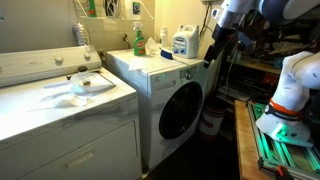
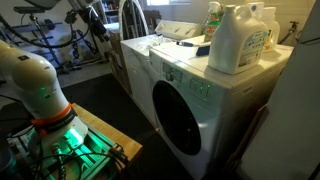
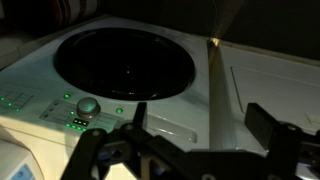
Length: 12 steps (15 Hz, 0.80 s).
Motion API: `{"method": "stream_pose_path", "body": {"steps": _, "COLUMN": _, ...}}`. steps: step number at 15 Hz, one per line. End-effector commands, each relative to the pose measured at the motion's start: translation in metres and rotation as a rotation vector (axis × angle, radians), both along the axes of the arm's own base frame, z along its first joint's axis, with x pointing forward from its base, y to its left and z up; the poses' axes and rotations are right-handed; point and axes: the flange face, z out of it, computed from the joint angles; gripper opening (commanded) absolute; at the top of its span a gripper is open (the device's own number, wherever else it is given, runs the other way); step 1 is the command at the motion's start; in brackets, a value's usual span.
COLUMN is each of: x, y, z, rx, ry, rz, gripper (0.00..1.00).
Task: Turn the knob of the washing machine on the right clockwise twice
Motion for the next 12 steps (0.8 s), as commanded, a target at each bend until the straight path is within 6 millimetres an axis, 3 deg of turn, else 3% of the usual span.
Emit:
{"method": "stream_pose_path", "body": {"steps": 1, "x": -0.021, "y": -0.052, "z": -0.015, "rx": 0.002, "ry": -0.038, "rz": -0.072, "gripper": 1.00}}
{"method": "stream_pose_path", "body": {"steps": 4, "x": -0.027, "y": -0.103, "z": -0.025, "rx": 0.019, "ry": -0.048, "rz": -0.125, "gripper": 1.00}}
{"method": "stream_pose_path", "body": {"steps": 6, "x": -0.010, "y": -0.132, "z": -0.011, "rx": 0.008, "ry": -0.053, "rz": -0.139, "gripper": 1.00}}
{"method": "stream_pose_path", "body": {"steps": 8, "x": -0.001, "y": -0.159, "z": -0.014, "rx": -0.016, "ry": -0.079, "rz": -0.146, "gripper": 1.00}}
{"method": "stream_pose_path", "body": {"steps": 12, "x": 0.021, "y": -0.197, "z": -0.040, "rx": -0.014, "ry": -0.086, "rz": -0.144, "gripper": 1.00}}
